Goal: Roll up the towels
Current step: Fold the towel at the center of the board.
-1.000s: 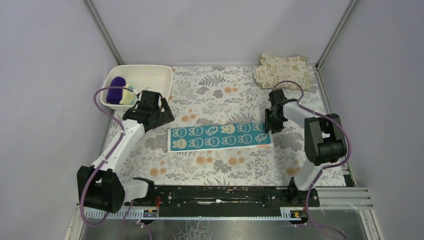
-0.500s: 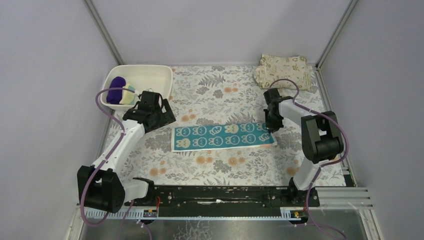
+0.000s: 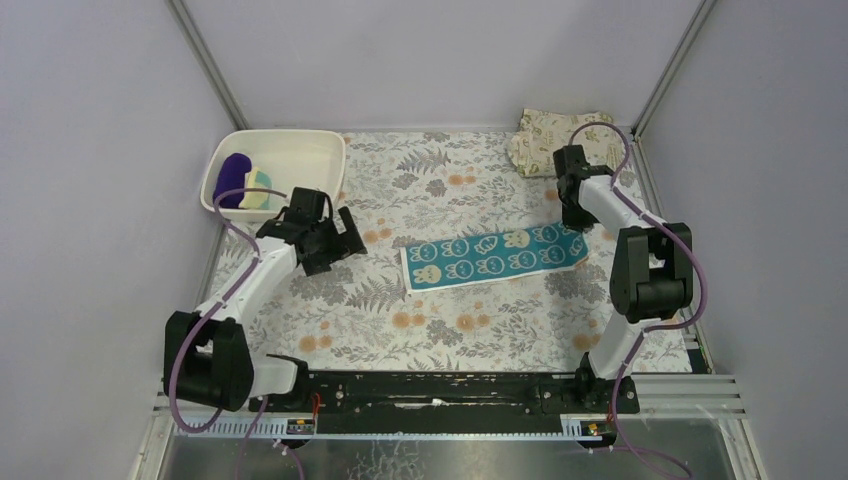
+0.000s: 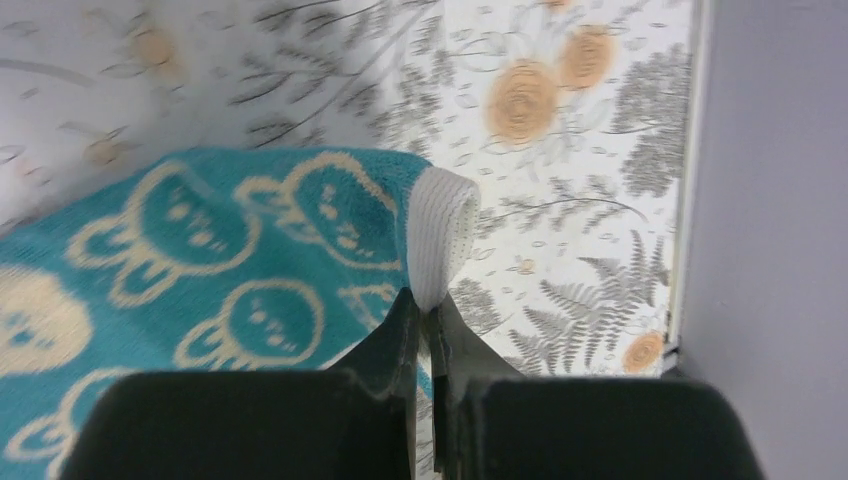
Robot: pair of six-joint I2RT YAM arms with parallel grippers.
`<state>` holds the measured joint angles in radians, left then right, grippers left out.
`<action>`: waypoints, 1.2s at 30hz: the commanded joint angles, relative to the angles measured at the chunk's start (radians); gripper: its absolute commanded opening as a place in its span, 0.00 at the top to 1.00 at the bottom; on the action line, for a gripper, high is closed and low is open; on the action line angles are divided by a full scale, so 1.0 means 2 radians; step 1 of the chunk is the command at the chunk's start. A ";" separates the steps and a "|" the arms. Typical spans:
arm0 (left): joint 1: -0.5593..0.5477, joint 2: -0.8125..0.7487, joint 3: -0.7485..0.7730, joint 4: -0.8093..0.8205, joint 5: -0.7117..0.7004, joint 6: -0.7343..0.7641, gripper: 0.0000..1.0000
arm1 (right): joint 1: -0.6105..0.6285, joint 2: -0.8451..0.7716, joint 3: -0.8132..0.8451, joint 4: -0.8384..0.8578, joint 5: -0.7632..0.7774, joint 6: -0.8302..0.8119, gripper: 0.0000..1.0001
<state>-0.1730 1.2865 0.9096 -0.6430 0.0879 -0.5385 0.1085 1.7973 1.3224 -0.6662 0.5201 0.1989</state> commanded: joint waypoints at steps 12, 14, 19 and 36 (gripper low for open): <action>-0.047 0.117 -0.009 0.149 0.133 -0.093 0.10 | 0.112 -0.061 -0.003 0.035 -0.356 0.037 1.00; -0.051 0.138 -0.008 0.166 0.142 -0.103 0.14 | 0.131 -0.053 0.005 0.042 -0.376 0.049 1.00; -0.069 0.184 0.003 0.195 0.154 -0.119 0.33 | 0.167 -0.026 0.025 0.056 -0.401 0.071 1.00; -0.097 0.241 -0.009 0.224 0.150 -0.142 0.82 | 0.239 0.034 0.082 0.062 -0.399 0.126 0.99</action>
<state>-0.3534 1.7519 0.9020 -0.2440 0.4004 -0.8120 0.5571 1.8576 1.4189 -0.5449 -0.2569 0.4088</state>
